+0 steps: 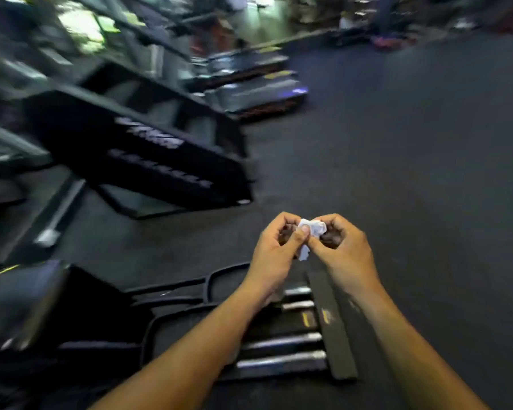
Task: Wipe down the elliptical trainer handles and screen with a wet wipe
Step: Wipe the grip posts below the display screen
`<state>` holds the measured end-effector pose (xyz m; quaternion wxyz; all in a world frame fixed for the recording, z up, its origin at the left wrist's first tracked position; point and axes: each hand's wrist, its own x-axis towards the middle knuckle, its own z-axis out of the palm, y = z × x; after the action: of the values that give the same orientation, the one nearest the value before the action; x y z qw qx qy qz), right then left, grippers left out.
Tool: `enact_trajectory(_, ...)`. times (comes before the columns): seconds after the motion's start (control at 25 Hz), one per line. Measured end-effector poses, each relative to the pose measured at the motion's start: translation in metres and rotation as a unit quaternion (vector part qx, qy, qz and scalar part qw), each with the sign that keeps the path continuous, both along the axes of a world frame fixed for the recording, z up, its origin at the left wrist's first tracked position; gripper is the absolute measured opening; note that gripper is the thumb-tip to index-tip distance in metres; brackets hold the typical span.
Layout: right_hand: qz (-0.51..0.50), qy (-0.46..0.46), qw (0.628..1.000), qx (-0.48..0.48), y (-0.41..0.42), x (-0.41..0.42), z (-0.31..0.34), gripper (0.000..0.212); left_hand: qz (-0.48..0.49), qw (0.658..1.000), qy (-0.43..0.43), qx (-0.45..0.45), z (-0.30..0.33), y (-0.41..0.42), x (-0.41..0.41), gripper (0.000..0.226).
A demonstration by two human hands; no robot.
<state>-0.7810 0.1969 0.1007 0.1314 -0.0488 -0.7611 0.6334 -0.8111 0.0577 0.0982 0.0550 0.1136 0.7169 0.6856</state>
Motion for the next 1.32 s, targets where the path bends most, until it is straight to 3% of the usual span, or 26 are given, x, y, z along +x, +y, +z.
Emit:
enact_trajectory(0.08, 0.109, 0.045, 0.993, -0.009, -0.088, -0.036, 0.029, 0.014, 0.128, 0.991, 0.024, 0.029, 0.030, -0.086, -0.005, 0.018)
enact_trajectory(0.2, 0.247, 0.104, 0.963, -0.027, -0.226, -0.062, 0.080, 0.014, 0.291, 0.950, 0.089, 0.061, 0.069, -0.210, 0.001, 0.014)
enact_trajectory(0.4, 0.384, 0.134, 0.910, -0.085, -0.416, -0.063, 0.145, 0.013, 0.451, 0.869, 0.195, 0.054, 0.128, -0.386, 0.025, 0.017)
enact_trajectory(0.6, 0.409, 0.192, 0.885, -0.110, -0.528, -0.081, 0.196, 0.011, 0.504, 0.819, 0.275, -0.023, 0.182, -0.492, 0.022, 0.010)
enact_trajectory(0.72, 0.394, 0.222, 0.883, -0.125, -0.584, -0.108, 0.220, 0.010, 0.601, 0.743, 0.281, -0.090, 0.206, -0.556, 0.000, 0.015)
enact_trajectory(0.84, 0.401, 0.275, 0.862, -0.142, -0.638, -0.145, 0.252, 0.009, 0.707, 0.656, 0.209, -0.164, 0.238, -0.630, -0.018, 0.052)
enact_trajectory(0.92, 0.395, 0.328, 0.844, -0.153, -0.675, -0.167, 0.277, 0.015, 0.723, 0.655, 0.130, -0.176, 0.256, -0.667, -0.024, 0.080)
enact_trajectory(1.0, 0.373, 0.379, 0.834, -0.149, -0.714, -0.181, 0.295, 0.018, 0.687, 0.692, 0.063, -0.215, 0.263, -0.697, -0.034, 0.093)
enact_trajectory(1.08, 0.375, 0.422, 0.817, -0.115, -0.756, -0.188, 0.307, 0.022, 0.673, 0.697, 0.030, -0.247, 0.257, -0.720, -0.045, 0.086)
enact_trajectory(1.24, 0.409, 0.490, 0.769, -0.040, -0.823, -0.200, 0.322, 0.032, 0.727, 0.623, 0.109, -0.270, 0.235, -0.736, -0.064, 0.052)
enact_trajectory(1.32, 0.424, 0.521, 0.741, 0.026, -0.848, -0.199, 0.319, 0.037, 0.732, 0.610, 0.162, -0.256, 0.231, -0.734, -0.065, 0.047)
